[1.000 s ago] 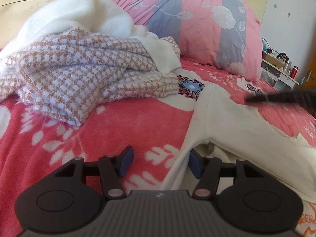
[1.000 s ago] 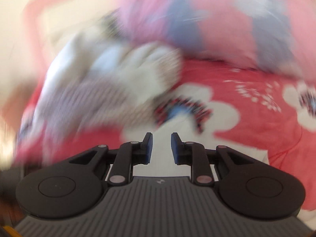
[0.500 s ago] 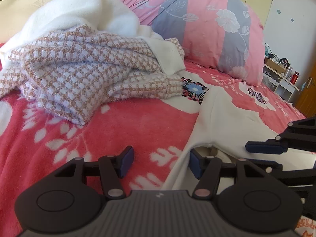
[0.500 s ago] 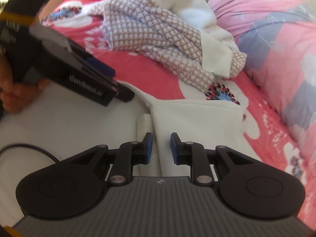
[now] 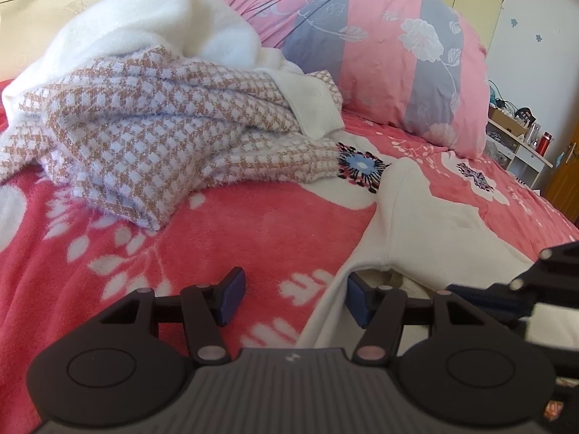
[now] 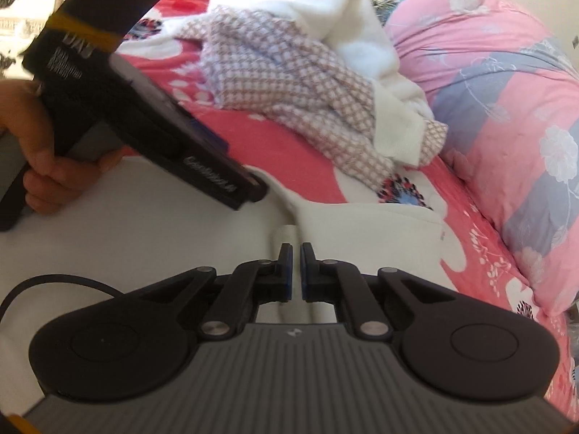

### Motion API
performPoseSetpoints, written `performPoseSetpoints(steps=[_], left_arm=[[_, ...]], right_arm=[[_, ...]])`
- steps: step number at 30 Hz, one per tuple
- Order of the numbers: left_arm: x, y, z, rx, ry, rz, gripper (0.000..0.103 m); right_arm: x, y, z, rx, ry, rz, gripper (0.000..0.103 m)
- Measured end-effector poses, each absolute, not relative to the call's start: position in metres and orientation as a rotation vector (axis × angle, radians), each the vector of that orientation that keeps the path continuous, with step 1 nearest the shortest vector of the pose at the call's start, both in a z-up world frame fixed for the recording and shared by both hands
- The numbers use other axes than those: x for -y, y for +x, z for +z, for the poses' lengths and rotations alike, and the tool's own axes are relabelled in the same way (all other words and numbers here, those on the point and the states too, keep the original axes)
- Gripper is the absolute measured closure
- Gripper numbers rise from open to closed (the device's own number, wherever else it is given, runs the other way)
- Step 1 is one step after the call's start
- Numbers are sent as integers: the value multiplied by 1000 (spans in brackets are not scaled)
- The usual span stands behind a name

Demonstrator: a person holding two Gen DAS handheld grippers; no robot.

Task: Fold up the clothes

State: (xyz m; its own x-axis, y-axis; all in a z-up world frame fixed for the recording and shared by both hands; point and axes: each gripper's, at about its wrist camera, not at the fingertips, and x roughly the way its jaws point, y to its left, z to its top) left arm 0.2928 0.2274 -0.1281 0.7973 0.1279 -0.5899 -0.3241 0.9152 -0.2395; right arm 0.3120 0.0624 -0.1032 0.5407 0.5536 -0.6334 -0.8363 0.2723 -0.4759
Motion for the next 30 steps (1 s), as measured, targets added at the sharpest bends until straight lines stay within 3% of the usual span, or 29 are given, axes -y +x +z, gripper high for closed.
performPoseSetpoints(steps=[7, 17, 24, 30], left_arm=[[-227, 293, -128, -605, -335, 246, 42], [-226, 292, -128, -603, -328, 247, 42], [-221, 266, -116, -622, -317, 264, 43], [-208, 224, -75, -555, -290, 232, 43]], right_arm=[[-52, 312, -101, -423, -758, 952, 98], [117, 289, -66, -661, -12, 594, 97], [250, 232, -71, -694, 200, 232, 95], [289, 231, -71, -634, 212, 201, 95]])
